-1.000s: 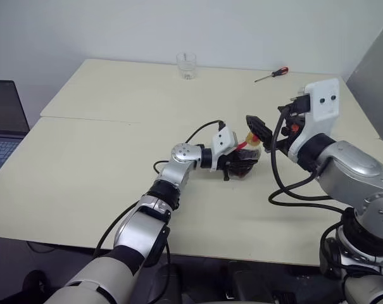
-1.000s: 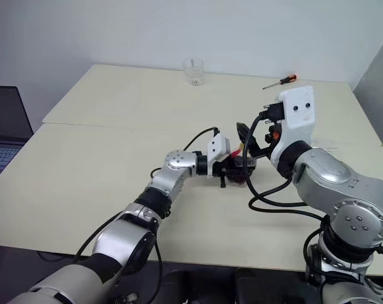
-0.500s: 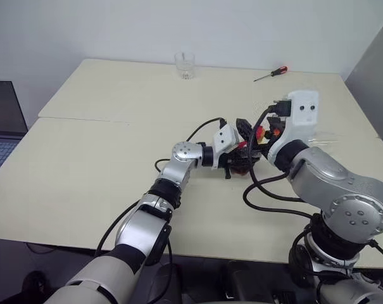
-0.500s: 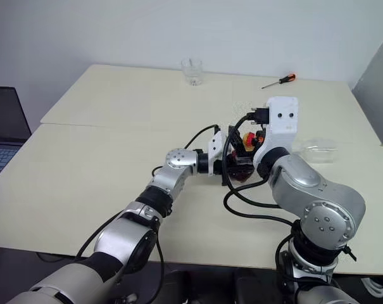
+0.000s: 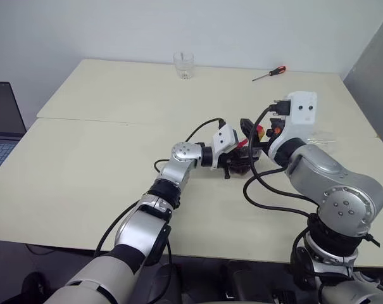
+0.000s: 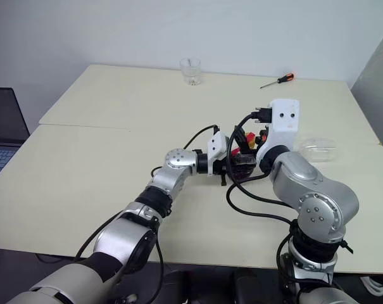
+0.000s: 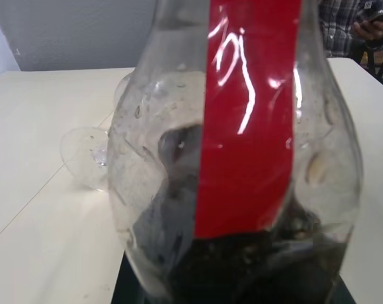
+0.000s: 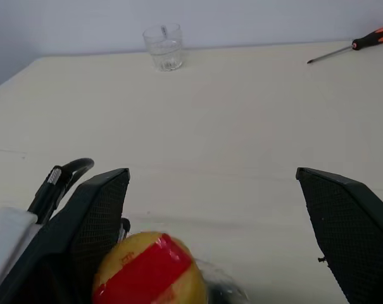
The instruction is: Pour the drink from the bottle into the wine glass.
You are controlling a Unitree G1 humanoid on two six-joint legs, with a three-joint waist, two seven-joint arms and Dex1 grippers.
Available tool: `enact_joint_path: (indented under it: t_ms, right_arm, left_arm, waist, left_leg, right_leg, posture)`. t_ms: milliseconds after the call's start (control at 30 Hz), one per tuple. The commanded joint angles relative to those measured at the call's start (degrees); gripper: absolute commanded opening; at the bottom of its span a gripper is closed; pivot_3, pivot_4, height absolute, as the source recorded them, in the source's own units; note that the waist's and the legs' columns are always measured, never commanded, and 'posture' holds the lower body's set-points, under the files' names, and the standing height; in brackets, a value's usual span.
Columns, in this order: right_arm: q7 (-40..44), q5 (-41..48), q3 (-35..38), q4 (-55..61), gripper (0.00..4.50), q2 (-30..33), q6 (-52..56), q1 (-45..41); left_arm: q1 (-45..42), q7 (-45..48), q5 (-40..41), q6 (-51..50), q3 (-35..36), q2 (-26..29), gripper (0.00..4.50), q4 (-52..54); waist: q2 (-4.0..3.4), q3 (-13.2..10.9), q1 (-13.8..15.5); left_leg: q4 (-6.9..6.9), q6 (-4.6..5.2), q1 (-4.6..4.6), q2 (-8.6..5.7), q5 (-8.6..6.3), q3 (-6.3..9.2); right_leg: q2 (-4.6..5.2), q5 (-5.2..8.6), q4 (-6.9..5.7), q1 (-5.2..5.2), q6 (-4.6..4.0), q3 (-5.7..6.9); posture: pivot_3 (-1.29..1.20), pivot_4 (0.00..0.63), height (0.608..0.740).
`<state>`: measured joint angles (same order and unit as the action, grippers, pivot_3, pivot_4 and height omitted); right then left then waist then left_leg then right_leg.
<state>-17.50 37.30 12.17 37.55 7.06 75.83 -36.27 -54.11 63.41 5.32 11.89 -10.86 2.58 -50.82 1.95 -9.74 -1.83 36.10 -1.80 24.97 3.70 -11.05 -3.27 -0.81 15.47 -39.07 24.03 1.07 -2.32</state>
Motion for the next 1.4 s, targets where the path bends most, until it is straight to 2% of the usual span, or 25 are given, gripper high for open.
enact_joint_path:
  t_ms: [33, 1133, 1267, 1400]
  right_arm:
    - [1.48, -1.26, 0.46, 0.93, 4.5, 0.45, -1.68, -1.19]
    - [6.61, -3.72, 3.35, 8.4, 4.5, 0.15, 2.99, 5.42]
    - [7.95, -3.29, 3.01, 10.0, 3.69, 0.72, 2.58, 5.86]
    - [9.12, -2.89, 3.03, 11.29, 2.27, 0.72, 2.31, 5.27]
  left_arm:
    - [-0.49, 0.2, 0.44, 0.75, 0.59, -0.12, 0.8, 2.65]
    - [-0.5, 0.64, -0.12, 0.75, 0.88, 0.2, 0.8, 2.56]
    - [-0.59, 0.65, -0.27, 0.84, 0.97, 0.23, 0.8, 2.27]
    - [-0.53, 0.69, -0.37, 0.87, 1.01, 0.25, 0.8, 2.25]
  waist:
    - [0.0, 0.0, 0.0]
    - [0.0, 0.0, 0.0]
    - [0.0, 0.0, -0.01]
    - [0.0, 0.0, -0.01]
  left_leg:
    - [0.0, 0.0, 0.0, 0.0, 0.0, -0.01]
    - [-0.01, 0.0, 0.01, 0.0, 0.0, 0.0]
    - [-0.01, 0.0, 0.01, 0.0, 0.0, 0.0]
    - [-0.01, 0.0, 0.0, 0.0, 0.0, 0.01]
  right_leg:
    - [0.0, 0.0, 0.0, 0.01, 0.0, -0.01]
    - [0.0, 0.0, 0.01, 0.01, 0.01, 0.01]
    - [0.0, 0.0, 0.01, 0.01, 0.01, 0.0]
    - [0.0, 0.0, 0.0, 0.01, 0.01, 0.01]
  posture:
    - [0.0, 0.15, 0.74]
    - [0.0, 0.15, 0.74]
    - [0.0, 0.15, 0.74]
    - [0.0, 0.15, 0.74]
